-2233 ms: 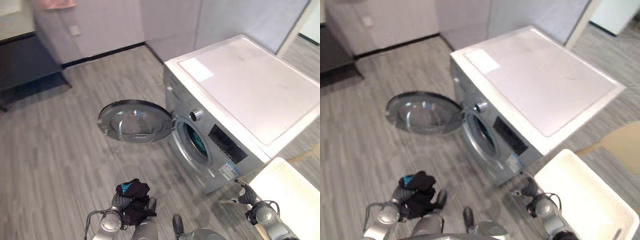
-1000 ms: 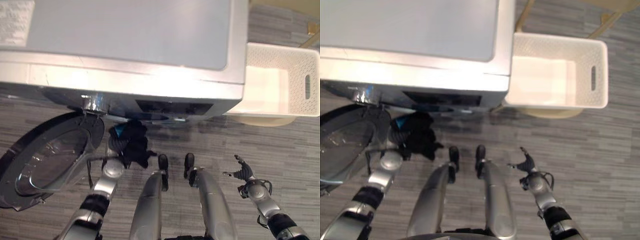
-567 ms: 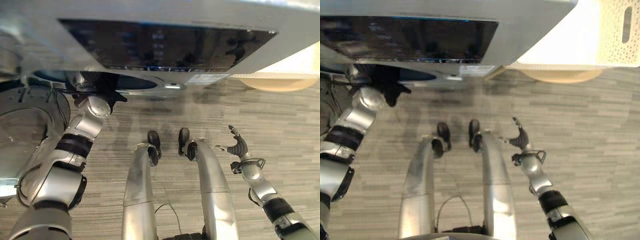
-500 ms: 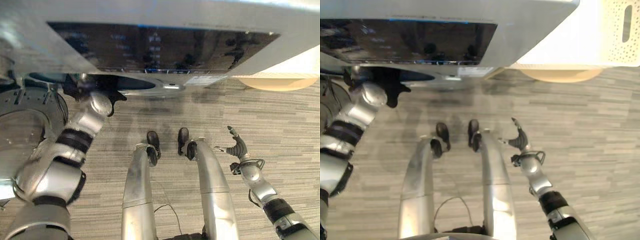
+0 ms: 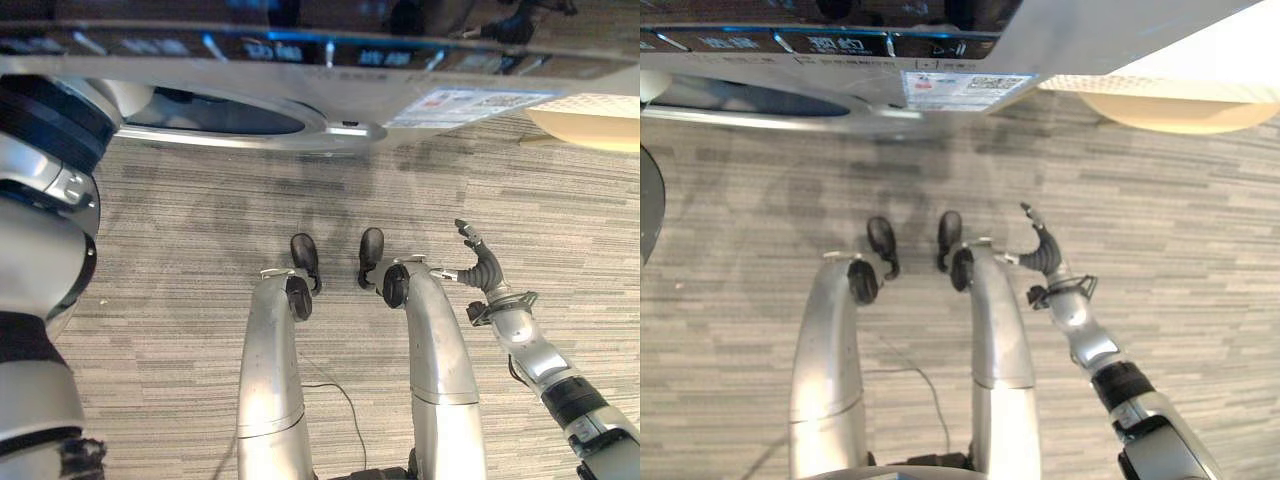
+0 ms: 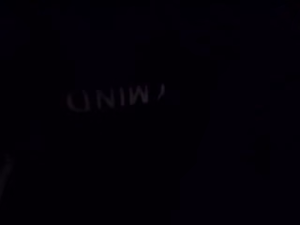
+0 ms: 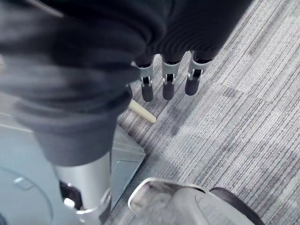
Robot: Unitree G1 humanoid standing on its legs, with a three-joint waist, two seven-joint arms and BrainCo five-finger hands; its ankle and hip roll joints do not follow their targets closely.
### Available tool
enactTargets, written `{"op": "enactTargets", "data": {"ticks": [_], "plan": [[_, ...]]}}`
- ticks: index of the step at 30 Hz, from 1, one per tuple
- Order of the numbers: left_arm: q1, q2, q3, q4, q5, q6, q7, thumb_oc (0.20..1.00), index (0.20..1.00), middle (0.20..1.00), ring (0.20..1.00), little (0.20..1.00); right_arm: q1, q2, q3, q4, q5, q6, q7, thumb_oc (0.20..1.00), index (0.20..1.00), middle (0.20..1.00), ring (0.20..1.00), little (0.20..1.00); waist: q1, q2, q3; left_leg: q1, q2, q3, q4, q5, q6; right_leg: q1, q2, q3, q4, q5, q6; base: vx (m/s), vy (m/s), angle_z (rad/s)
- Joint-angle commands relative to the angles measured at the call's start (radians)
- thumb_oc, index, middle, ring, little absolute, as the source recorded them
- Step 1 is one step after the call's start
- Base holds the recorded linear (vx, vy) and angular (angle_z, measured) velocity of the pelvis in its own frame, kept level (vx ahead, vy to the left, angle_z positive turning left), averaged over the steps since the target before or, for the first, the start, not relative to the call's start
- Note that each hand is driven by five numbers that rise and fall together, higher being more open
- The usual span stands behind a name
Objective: Grab the laundry basket,head to the washer,open it,put in the laundry and shut it.
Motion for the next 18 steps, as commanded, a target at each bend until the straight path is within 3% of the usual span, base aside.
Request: {"op": "enactTargets", "data": {"ticks": [1,2,3,5,6,7,13,17,18], "plan": [[0.040,-0.014,0.019,0.032,0.115,0.025,-0.059,1.000,1.000,1.000,1.000,1.000,0.114,-0.031,0.018,-0.046,0.027,-0.045,-0.017,1.000,1.000,1.000,1.000,1.000,-0.025,0.064,-0.131,-0.001,0.042,-0.115,0.031,-0.076,-0.003,0.052,-0.009,0.050,-0.112,0.014,0.106,-0.02,-0.018,-0.06],[0.028,-0.037,0.004,0.056,0.125,0.010,-0.105,1.000,1.000,1.000,1.000,1.000,0.104,-0.041,0.014,-0.047,0.027,-0.044,-0.016,1.000,1.000,1.000,1.000,1.000,-0.026,0.065,-0.127,-0.002,0.043,-0.116,0.034,-0.076,-0.005,0.051,-0.007,0.051,-0.112,0.014,0.106,-0.02,-0.028,-0.04],[0.019,-0.073,-0.012,0.135,0.096,-0.036,-0.228,1.000,1.000,1.000,1.000,1.000,0.087,-0.057,-0.002,-0.054,0.025,-0.030,-0.005,1.000,1.000,1.000,1.000,1.000,-0.029,0.062,-0.121,-0.004,0.044,-0.117,0.046,-0.072,-0.007,0.046,-0.004,0.052,-0.098,0.013,0.105,-0.02,-0.038,-0.03],[0.053,-0.082,0.020,0.165,0.020,-0.098,-0.337,1.000,1.000,1.000,1.000,1.000,0.096,-0.067,-0.028,-0.072,0.016,-0.012,0.021,1.000,1.000,1.000,1.000,1.000,-0.028,0.057,-0.119,-0.001,0.044,-0.115,0.057,-0.072,-0.009,0.044,-0.001,0.051,-0.086,0.011,0.104,-0.01,-0.023,-0.01],[0.053,-0.083,0.022,0.167,0.019,-0.100,-0.339,1.000,1.000,1.000,1.000,1.000,0.098,-0.069,-0.029,-0.074,0.016,-0.011,0.022,1.000,1.000,1.000,1.000,1.000,-0.028,0.059,-0.120,-0.001,0.044,-0.115,0.058,-0.073,-0.009,0.044,-0.001,0.051,-0.085,0.011,0.104,-0.01,-0.045,-0.03],[0.114,-0.081,0.068,0.175,-0.060,-0.131,-0.431,1.000,1.000,1.000,1.000,1.000,0.109,-0.076,-0.054,-0.098,0.005,0.008,0.056,1.000,1.000,1.000,1.000,1.000,-0.029,0.048,-0.121,0.005,0.046,-0.114,0.067,-0.076,-0.012,0.048,0.001,0.049,-0.079,0.007,0.100,0.00,-0.030,-0.05],[0.335,-0.120,0.259,0.189,-0.263,-0.176,-0.477,1.000,1.000,1.000,1.000,1.000,0.131,-0.043,-0.056,-0.075,-0.014,0.041,0.072,1.000,1.000,1.000,1.000,1.000,-0.021,0.036,-0.125,0.028,0.044,-0.120,0.064,-0.074,-0.024,0.070,-0.001,0.043,-0.081,0.002,0.092,-0.01,-0.053,0.01],[0.587,-0.146,0.454,0.101,-0.389,-0.199,-0.452,1.000,1.000,1.000,1.000,1.000,0.120,0.001,-0.046,-0.025,-0.063,0.077,0.047,1.000,1.000,1.000,1.000,1.000,0.005,0.033,-0.137,0.096,0.037,-0.117,-0.023,-0.054,-0.039,0.142,-0.004,0.030,-0.152,0.017,0.092,-0.05,-0.026,0.10],[0.599,-0.144,0.463,0.094,-0.387,-0.197,-0.453,1.000,1.000,1.000,1.000,1.000,0.121,-0.002,-0.041,-0.025,-0.064,0.077,0.046,1.000,1.000,1.000,1.000,1.000,0.001,0.035,-0.136,0.105,0.037,-0.117,-0.029,-0.052,-0.039,0.150,-0.004,0.030,-0.159,0.020,0.092,-0.07,-0.006,0.18]]}}
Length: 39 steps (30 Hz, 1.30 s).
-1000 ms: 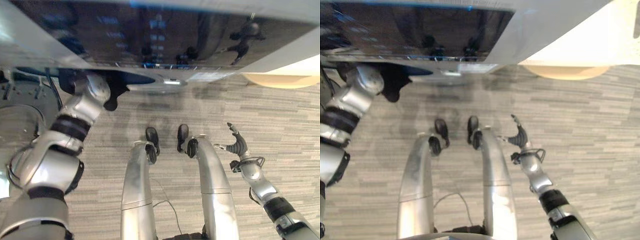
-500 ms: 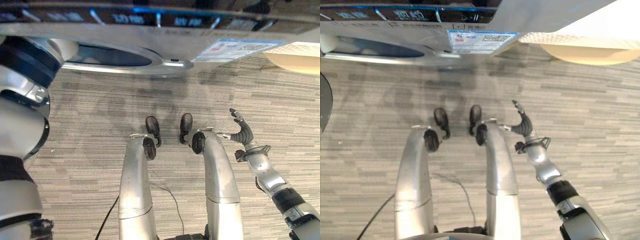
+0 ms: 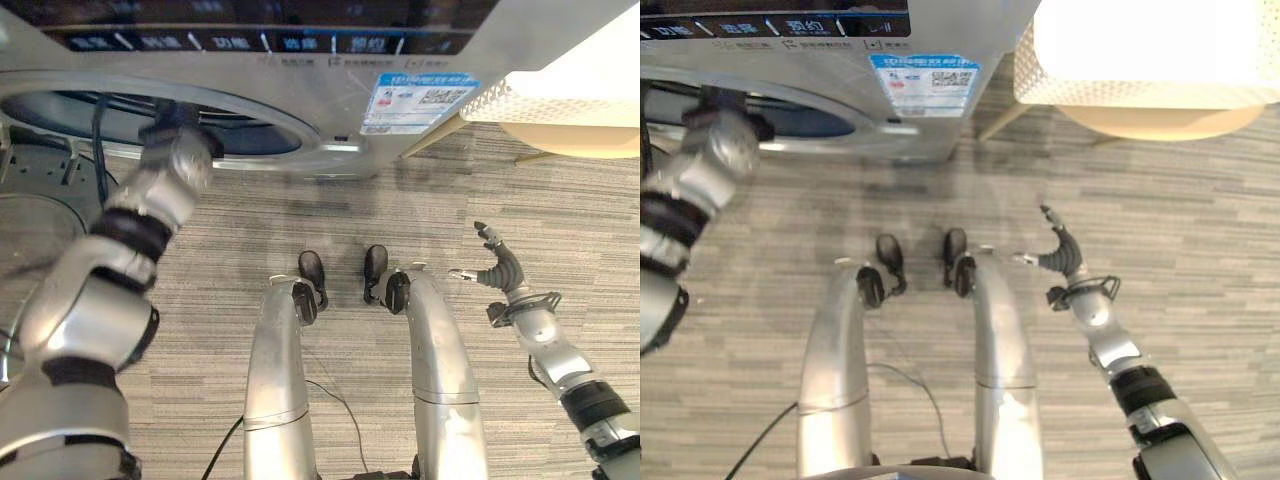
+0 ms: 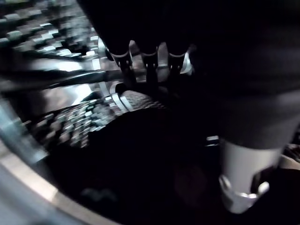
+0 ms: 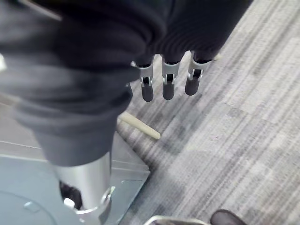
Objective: Grab the laundry basket,head to the washer,open it,put in the laundry and shut it.
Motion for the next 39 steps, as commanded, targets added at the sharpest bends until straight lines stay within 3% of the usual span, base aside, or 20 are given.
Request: {"op": "enactTargets", "data": {"ticks": [1,3,5,7,9,12,15,16,18,22,25,27,29,30,32,35,36,37,38,39], "plan": [[0.083,-0.025,0.094,-0.019,-0.106,-0.051,0.035,1.000,1.000,1.000,1.000,1.000,0.068,0.034,0.032,-0.004,-0.065,0.009,-0.036,1.000,1.000,1.000,1.000,1.000,-0.012,0.005,-0.111,0.065,0.034,-0.096,-0.054,-0.042,-0.025,0.109,-0.010,0.032,-0.194,0.035,0.104,-0.08,0.003,0.17],[0.179,-0.042,0.154,-0.062,-0.130,-0.058,0.029,1.000,1.000,1.000,1.000,1.000,0.065,0.033,0.037,0.008,-0.084,0.019,-0.044,1.000,1.000,1.000,1.000,1.000,-0.010,0.007,-0.116,0.118,0.031,-0.091,-0.107,-0.028,-0.029,0.158,-0.010,0.029,-0.241,0.048,0.108,-0.08,0.007,0.08],[0.418,-0.137,0.278,-0.150,-0.200,-0.086,-0.006,1.000,1.000,1.000,1.000,1.000,0.065,0.048,0.031,0.045,-0.129,0.056,-0.051,1.000,1.000,1.000,1.000,1.000,0.013,0.005,-0.128,0.256,0.029,-0.079,-0.239,-0.001,-0.034,0.273,-0.010,0.026,-0.342,0.070,0.119,-0.05,0.023,0.12],[0.502,-0.177,0.316,-0.182,-0.221,-0.092,-0.021,1.000,1.000,1.000,1.000,1.000,0.067,0.056,0.032,0.067,-0.145,0.068,-0.051,1.000,1.000,1.000,1.000,1.000,0.019,0.004,-0.131,0.318,0.023,-0.073,-0.288,0.009,-0.035,0.325,-0.014,0.025,-0.385,0.083,0.123,0.00,0.021,-0.01],[0.657,-0.243,0.354,-0.218,-0.230,-0.096,-0.054,1.000,1.000,1.000,1.000,1.000,0.080,0.057,0.037,0.109,-0.175,0.083,-0.040,1.000,1.000,1.000,1.000,1.000,0.027,-0.001,-0.131,0.469,0.010,-0.058,-0.409,0.033,-0.039,0.464,-0.011,0.023,-0.495,0.114,0.136,0.04,0.055,-0.01],[0.847,-0.318,0.370,-0.193,-0.195,-0.089,-0.105,1.000,1.000,1.000,1.000,1.000,0.115,0.077,0.040,0.205,-0.215,0.104,-0.016,1.000,1.000,1.000,1.000,1.000,0.045,-0.009,-0.126,0.743,-0.020,-0.040,-0.626,0.081,-0.044,0.716,-0.004,0.017,-0.689,0.171,0.158,0.12,0.066,0.02],[0.922,-0.339,0.379,-0.163,-0.173,-0.083,-0.123,1.000,1.000,1.000,1.000,1.000,0.135,0.088,0.029,0.252,-0.216,0.107,-0.005,1.000,1.000,1.000,1.000,1.000,0.054,-0.007,-0.129,0.875,-0.032,-0.028,-0.737,0.105,-0.045,0.836,0.000,0.015,-0.782,0.189,0.170,0.11,0.045,0.03],[0.978,-0.362,0.382,-0.121,-0.160,-0.078,-0.137,1.000,1.000,1.000,1.000,1.000,0.157,0.105,0.014,0.307,-0.215,0.114,-0.001,1.000,1.000,1.000,1.000,1.000,0.058,-0.011,-0.139,0.973,-0.044,-0.015,-0.834,0.158,-0.044,0.935,-0.002,0.006,-0.874,0.236,0.173,0.16,0.063,-0.05],[1.035,-0.376,0.377,-0.072,-0.130,-0.073,-0.159,1.000,1.000,1.000,1.000,1.000,0.179,0.121,0.003,0.380,-0.224,0.117,0.009,1.000,1.000,1.000,1.000,1.000,0.059,-0.009,-0.170,1.114,-0.051,-0.003,-0.950,0.180,-0.050,1.070,0.004,0.011,-0.984,0.263,0.189,0.22,0.076,-0.11],[1.077,-0.390,0.368,-0.016,-0.088,-0.073,-0.181,1.000,1.000,1.000,1.000,1.000,0.198,0.130,-0.007,0.457,-0.245,0.125,0.018,1.000,1.000,1.000,1.000,1.000,0.066,-0.007,-0.206,1.248,-0.067,0.012,-1.050,0.199,-0.049,1.202,0.012,0.019,-1.095,0.296,0.215,0.14,0.090,-0.09],[1.086,-0.395,0.358,0.000,-0.063,-0.076,-0.190,1.000,1.000,1.000,1.000,1.000,0.211,0.134,-0.007,0.475,-0.260,0.127,0.020,1.000,1.000,1.000,1.000,1.000,0.069,-0.002,-0.222,1.298,-0.073,0.016,-1.102,0.208,-0.042,1.220,0.012,0.030,-1.098,0.308,0.229,0.06,0.106,-0.39],[1.071,-0.393,0.347,0.031,-0.044,-0.079,-0.182,1.000,1.000,1.000,1.000,1.000,0.199,0.142,-0.002,0.497,-0.260,0.131,0.019,1.000,1.000,1.000,1.000,1.000,0.058,0.003,-0.208,1.310,-0.069,0.016,-1.119,0.227,-0.032,1.168,0.018,0.083,-1.014,0.341,0.259,-0.10,0.069,-0.27],[1.044,-0.385,0.341,0.058,-0.033,-0.075,-0.172,1.000,1.000,1.000,1.000,1.000,0.200,0.153,-0.008,0.509,-0.240,0.131,0.019,1.000,1.000,1.000,1.000,1.000,0.043,0.015,-0.195,1.288,-0.064,-0.002,-1.116,0.251,-0.023,1.141,0.067,0.177,-0.920,0.307,0.263,-0.19,0.029,-0.21],[1.033,-0.376,0.339,0.061,-0.019,-0.072,-0.166,1.000,1.000,1.000,1.000,1.000,0.218,0.170,-0.006,0.545,-0.228,0.129,0.021,1.000,1.000,1.000,1.000,1.000,0.041,0.022,-0.203,1.274,-0.056,-0.009,-1.114,0.271,-0.020,1.170,0.096,0.211,-0.864,0.251,0.248,-0.16,0.001,-0.04],[1.031,-0.374,0.342,0.067,-0.016,-0.073,-0.164,1.000,1.000,1.000,1.000,1.000,0.223,0.180,-0.003,0.558,-0.229,0.125,0.024,1.000,1.000,1.000,1.000,1.000,0.048,0.025,-0.215,1.271,-0.048,-0.007,-1.126,0.281,-0.024,1.188,0.087,0.197,-0.844,0.241,0.237,-0.09,-0.063,0.36],[1.038,-0.371,0.345,0.075,-0.013,-0.074,-0.165,1.000,1.000,1.000,1.000,1.000,0.240,0.205,-0.012,0.606,-0.222,0.123,0.032,1.000,1.000,1.000,1.000,1.000,0.073,0.011,-0.261,1.267,-0.054,-0.020,-1.157,0.300,-0.036,1.303,0.079,0.173,-0.916,0.200,0.219,-0.04,-0.124,0.17],[1.046,-0.373,0.356,0.075,-0.019,-0.073,-0.158,1.000,1.000,1.000,1.000,1.000,0.241,0.210,-0.014,0.612,-0.218,0.126,0.033,1.000,1.000,1.000,1.000,1.000,0.089,-0.002,-0.270,1.254,-0.056,-0.015,-1.159,0.315,-0.049,1.341,0.070,0.157,-1.012,0.189,0.217,-0.13,-0.132,0.09],[1.044,-0.375,0.361,0.075,-0.023,-0.073,-0.153,1.000,1.000,1.000,1.000,1.000,0.232,0.213,-0.013,0.624,-0.208,0.127,0.032,1.000,1.000,1.000,1.000,1.000,0.097,-0.003,-0.272,1.235,-0.052,-0.015,-1.159,0.342,-0.063,1.352,0.070,0.150,-1.079,0.189,0.214,-0.36,-0.241,0.00],[1.045,-0.375,0.372,0.064,-0.039,-0.073,-0.142,1.000,1.000,1.000,1.000,1.000,0.223,0.211,-0.020,0.625,-0.181,0.127,0.021,1.000,1.000,1.000,1.000,1.000,0.111,0.006,-0.272,1.150,-0.033,-0.022,-1.181,0.428,-0.096,1.344,0.103,0.188,-1.150,0.189,0.192,-0.37,-0.205,-0.05],[1.053,-0.377,0.381,0.053,-0.049,-0.073,-0.140,1.000,1.000,1.000,1.000,1.000,0.226,0.206,-0.024,0.622,-0.177,0.129,0.017,1.000,1.000,1.000,1.000,1.000,0.118,0.010,-0.274,1.130,-0.031,-0.029,-1.202,0.453,-0.104,1.343,0.109,0.183,-1.175,0.191,0.183,-0.37,-0.180,0.17]]}}
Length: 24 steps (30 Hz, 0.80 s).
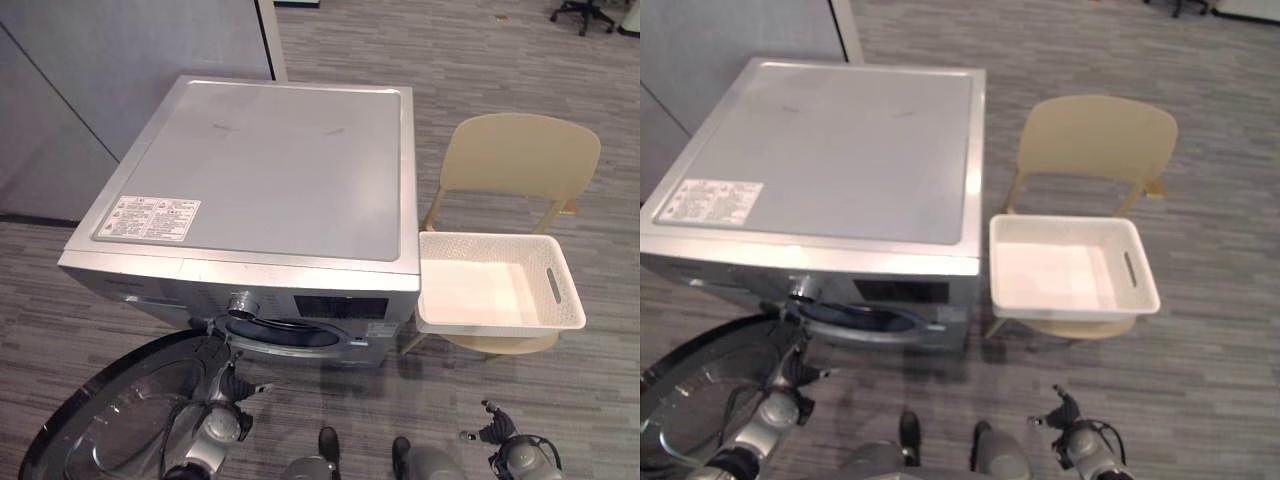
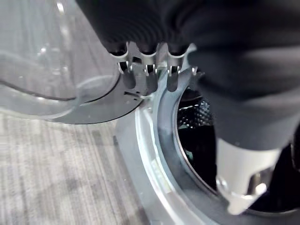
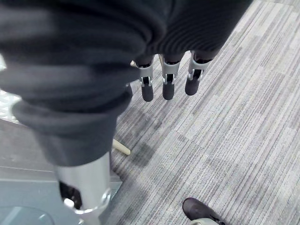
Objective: Grab the laundry basket,head to the washer,open it,put in the laundry and shut it.
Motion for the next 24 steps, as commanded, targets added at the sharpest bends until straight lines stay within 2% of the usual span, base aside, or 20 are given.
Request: {"op": "enactTargets", "data": {"ticks": [1,3,4,5,7,11,18,21,22,23,24], "plan": [[-0.013,0.031,0.038,-0.041,-0.008,-0.014,0.043,1.000,1.000,1.000,1.000,1.000,-0.012,-0.023,-0.019,-0.030,0.045,-0.007,-0.030,1.000,1.000,1.000,1.000,1.000,0.014,-0.031,-0.009,-0.191,-0.020,-0.073,-0.088,0.174,-0.059,-0.012,0.021,0.033,-0.049,-0.019,0.006,-0.26,-0.085,0.35],[-0.016,0.026,0.039,-0.046,-0.010,-0.017,0.045,1.000,1.000,1.000,1.000,1.000,-0.016,-0.030,-0.020,-0.028,0.044,-0.009,-0.035,1.000,1.000,1.000,1.000,1.000,0.013,-0.025,0.000,-0.212,-0.030,-0.094,-0.079,0.169,-0.064,-0.029,0.020,0.018,-0.047,-0.013,0.001,-0.25,-0.023,0.47],[-0.017,0.023,0.047,-0.060,-0.010,-0.018,0.046,1.000,1.000,1.000,1.000,1.000,-0.021,-0.036,-0.034,-0.009,0.042,-0.004,-0.041,1.000,1.000,1.000,1.000,1.000,0.003,-0.032,0.011,-0.203,-0.054,-0.114,-0.035,0.103,-0.049,-0.057,-0.008,-0.014,-0.052,0.013,0.007,-0.28,0.020,0.87],[-0.015,0.027,0.050,-0.069,-0.005,-0.021,0.045,1.000,1.000,1.000,1.000,1.000,-0.020,-0.036,-0.039,-0.002,0.037,-0.003,-0.043,1.000,1.000,1.000,1.000,1.000,-0.008,-0.037,0.005,-0.185,-0.057,-0.118,-0.013,0.069,-0.047,-0.070,-0.025,-0.031,-0.066,0.037,0.011,-0.31,0.033,1.00],[-0.005,0.036,0.051,-0.099,0.009,-0.025,0.045,1.000,1.000,1.000,1.000,1.000,-0.015,-0.036,-0.045,0.013,0.027,-0.005,-0.045,1.000,1.000,1.000,1.000,1.000,-0.020,-0.031,-0.016,-0.130,-0.057,-0.131,-0.029,0.037,-0.044,-0.078,-0.030,-0.046,-0.086,0.053,0.017,-0.04,0.050,0.56],[-0.002,0.043,0.046,-0.109,0.045,-0.018,0.055,1.000,1.000,1.000,1.000,1.000,-0.002,-0.028,-0.060,0.049,0.029,-0.005,-0.039,1.000,1.000,1.000,1.000,1.000,-0.034,-0.018,-0.047,-0.051,-0.059,-0.126,-0.093,0.037,-0.038,-0.036,-0.031,-0.065,-0.092,0.047,0.018,0.08,0.091,0.39],[-0.028,0.071,0.037,-0.153,0.104,-0.012,0.067,1.000,1.000,1.000,1.000,1.000,-0.001,-0.007,-0.076,0.067,0.028,0.005,-0.039,1.000,1.000,1.000,1.000,1.000,-0.049,-0.023,-0.083,0.025,-0.070,-0.106,-0.126,0.010,-0.027,0.007,-0.053,-0.069,-0.071,0.042,0.039,0.10,0.120,0.02],[-0.049,0.111,0.038,-0.212,0.142,-0.013,0.076,1.000,1.000,1.000,1.000,1.000,0.004,-0.003,-0.077,0.059,0.024,0.006,-0.039,1.000,1.000,1.000,1.000,1.000,-0.054,-0.024,-0.090,0.039,-0.073,-0.097,-0.126,0.000,-0.024,0.009,-0.059,-0.066,-0.052,0.037,0.045,0.06,0.076,-0.05],[-0.092,0.171,0.036,-0.239,0.188,-0.008,0.090,1.000,1.000,1.000,1.000,1.000,0.010,-0.002,-0.074,0.054,0.020,0.005,-0.034,1.000,1.000,1.000,1.000,1.000,-0.058,-0.024,-0.093,0.045,-0.074,-0.091,-0.126,-0.003,-0.022,0.009,-0.061,-0.063,-0.039,0.035,0.050,0.03,0.039,-0.04],[-0.092,0.172,0.036,-0.240,0.189,-0.007,0.090,1.000,1.000,1.000,1.000,1.000,0.010,-0.002,-0.074,0.054,0.020,0.005,-0.034,1.000,1.000,1.000,1.000,1.000,-0.058,-0.025,-0.092,0.046,-0.074,-0.091,-0.126,-0.004,-0.022,0.009,-0.062,-0.062,-0.038,0.035,0.050,0.07,0.062,-0.06],[-0.142,0.238,0.041,-0.253,0.226,0.002,0.102,1.000,1.000,1.000,1.000,1.000,0.015,-0.009,-0.069,0.046,0.018,0.004,-0.030,1.000,1.000,1.000,1.000,1.000,-0.060,-0.026,-0.094,0.048,-0.074,-0.087,-0.126,-0.007,-0.022,0.009,-0.064,-0.062,-0.035,0.036,0.054,0.05,0.033,-0.02]]}}
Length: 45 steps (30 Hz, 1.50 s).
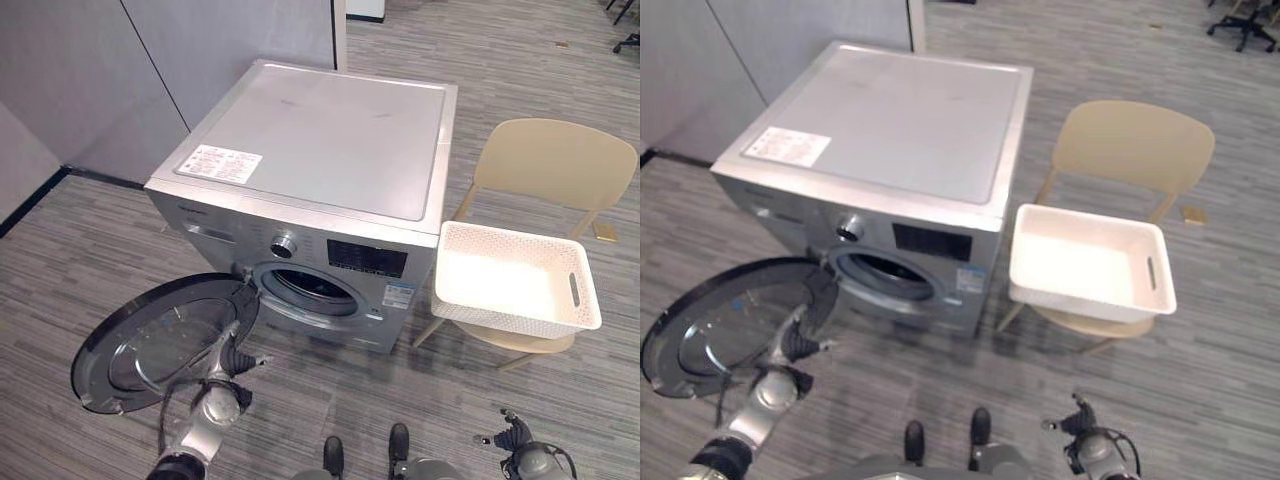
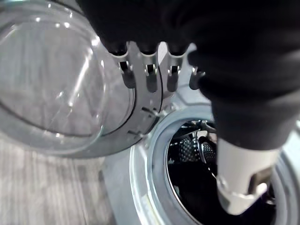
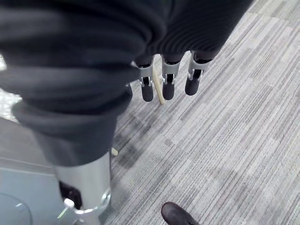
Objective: Grab the laundry basket,head to the washer,open it,put in the laundry and shut it.
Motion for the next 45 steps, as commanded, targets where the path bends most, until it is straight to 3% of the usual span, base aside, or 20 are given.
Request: {"op": "enactTargets", "data": {"ticks": [1,6,7,11,14,16,19,25,30,34,36,40,41,45], "plan": [[-0.126,0.146,0.038,-0.015,0.109,0.001,0.069,1.000,1.000,1.000,1.000,1.000,-0.015,-0.014,0.012,-0.002,0.005,-0.005,-0.005,1.000,1.000,1.000,1.000,1.000,-0.017,-0.040,-0.040,-0.032,-0.029,0.015,-0.006,-0.037,-0.028,0.053,-0.053,0.079,0.055,-0.120,0.114,0.05,0.033,-0.03],[-0.205,0.233,0.045,0.026,0.141,0.026,0.086,1.000,1.000,1.000,1.000,1.000,-0.012,-0.023,0.027,-0.017,0.001,-0.005,0.003,1.000,1.000,1.000,1.000,1.000,-0.019,-0.040,-0.035,-0.044,-0.029,0.019,-0.006,-0.033,-0.028,0.037,-0.054,0.081,0.058,-0.116,0.119,0.00,0.000,0.00],[-0.275,0.303,0.042,0.108,0.159,0.049,0.088,1.000,1.000,1.000,1.000,1.000,-0.010,-0.031,0.041,-0.027,-0.003,-0.002,0.012,1.000,1.000,1.000,1.000,1.000,-0.021,-0.042,-0.031,-0.067,-0.026,0.023,-0.006,-0.028,-0.026,0.012,-0.055,0.084,0.057,-0.110,0.121,0.00,0.000,0.00],[-0.356,0.369,0.018,0.217,0.151,0.057,0.074,1.000,1.000,1.000,1.000,1.000,-0.019,-0.035,0.065,-0.031,-0.008,-0.002,0.019,1.000,1.000,1.000,1.000,1.000,-0.022,-0.045,-0.020,-0.102,-0.023,0.028,-0.006,-0.021,-0.024,-0.023,-0.054,0.089,0.062,-0.105,0.121,-0.01,0.032,-0.02],[-0.423,0.426,-0.023,0.291,0.155,0.057,0.056,1.000,1.000,1.000,1.000,1.000,-0.030,-0.045,0.087,-0.043,-0.012,-0.003,0.025,1.000,1.000,1.000,1.000,1.000,-0.022,-0.050,-0.008,-0.129,-0.022,0.029,-0.006,-0.013,-0.023,-0.053,-0.052,0.090,0.067,-0.098,0.122,-0.02,0.026,-0.01],[-0.560,0.518,-0.116,0.425,0.163,0.054,0.011,1.000,1.000,1.000,1.000,1.000,-0.044,-0.061,0.127,-0.060,-0.008,-0.010,0.034,1.000,1.000,1.000,1.000,1.000,-0.025,-0.064,0.018,-0.179,-0.016,0.026,-0.006,0.004,-0.022,-0.097,-0.047,0.093,0.070,-0.083,0.126,-0.04,0.051,-0.01],[-0.637,0.547,-0.169,0.483,0.162,0.051,-0.010,1.000,1.000,1.000,1.000,1.000,-0.062,-0.059,0.158,-0.071,-0.004,-0.016,0.038,1.000,1.000,1.000,1.000,1.000,-0.021,-0.082,0.043,-0.214,-0.009,0.021,-0.005,0.014,-0.022,-0.128,-0.043,0.092,0.071,-0.071,0.131,0.00,0.000,0.00],[-0.676,0.580,-0.178,0.493,0.140,0.051,-0.027,1.000,1.000,1.000,1.000,1.000,-0.093,-0.060,0.180,-0.126,0.013,-0.026,0.044,1.000,1.000,1.000,1.000,1.000,-0.009,-0.114,0.075,-0.257,-0.001,0.013,-0.006,0.028,-0.025,-0.165,-0.038,0.087,0.074,-0.054,0.136,0.00,0.004,0.01],[-0.601,0.527,-0.099,0.520,0.050,0.045,-0.042,1.000,1.000,1.000,1.000,1.000,-0.137,-0.048,0.200,-0.138,0.022,-0.026,0.042,1.000,1.000,1.000,1.000,1.000,0.010,-0.137,0.108,-0.278,0.003,0.011,-0.001,0.034,-0.027,-0.179,-0.036,0.075,0.087,-0.054,0.136,-0.01,0.008,0.07],[-0.444,0.388,-0.019,0.574,0.025,0.053,-0.066,1.000,1.000,1.000,1.000,1.000,-0.164,-0.040,0.207,-0.120,0.006,-0.014,0.036,1.000,1.000,1.000,1.000,1.000,0.028,-0.144,0.109,-0.264,0.000,0.013,-0.006,0.023,-0.027,-0.166,-0.036,0.069,0.090,-0.066,0.132,0.01,0.018,0.11],[-0.409,0.359,0.002,0.578,0.024,0.058,-0.069,1.000,1.000,1.000,1.000,1.000,-0.164,-0.040,0.205,-0.119,0.001,-0.013,0.034,1.000,1.000,1.000,1.000,1.000,0.030,-0.143,0.108,-0.259,-0.001,0.013,-0.006,0.020,-0.027,-0.162,-0.035,0.068,0.091,-0.070,0.130,0.01,0.007,0.04],[-0.259,0.169,0.108,0.550,-0.076,0.064,-0.044,1.000,1.000,1.000,1.000,1.000,-0.160,-0.035,0.193,-0.135,-0.037,0.009,0.031,1.000,1.000,1.000,1.000,1.000,0.040,-0.135,0.092,-0.216,-0.007,0.022,-0.006,0.002,-0.024,-0.133,-0.035,0.064,0.090,-0.088,0.118,0.00,0.007,0.04],[-0.257,0.169,0.109,0.549,-0.076,0.065,-0.044,1.000,1.000,1.000,1.000,1.000,-0.160,-0.036,0.194,-0.135,-0.037,0.009,0.031,1.000,1.000,1.000,1.000,1.000,0.040,-0.134,0.092,-0.215,-0.007,0.022,-0.006,0.001,-0.024,-0.132,-0.035,0.064,0.090,-0.088,0.118,0.00,0.000,0.00],[-0.120,0.002,0.144,0.343,-0.199,0.043,-0.006,1.000,1.000,1.000,1.000,1.000,-0.137,-0.034,0.159,-0.193,-0.063,0.022,0.030,1.000,1.000,1.000,1.000,1.000,0.046,-0.121,0.076,-0.180,-0.013,0.023,-0.006,-0.004,-0.022,-0.099,-0.039,0.055,0.090,-0.100,0.112,0.00,-0.008,0.01]]}}
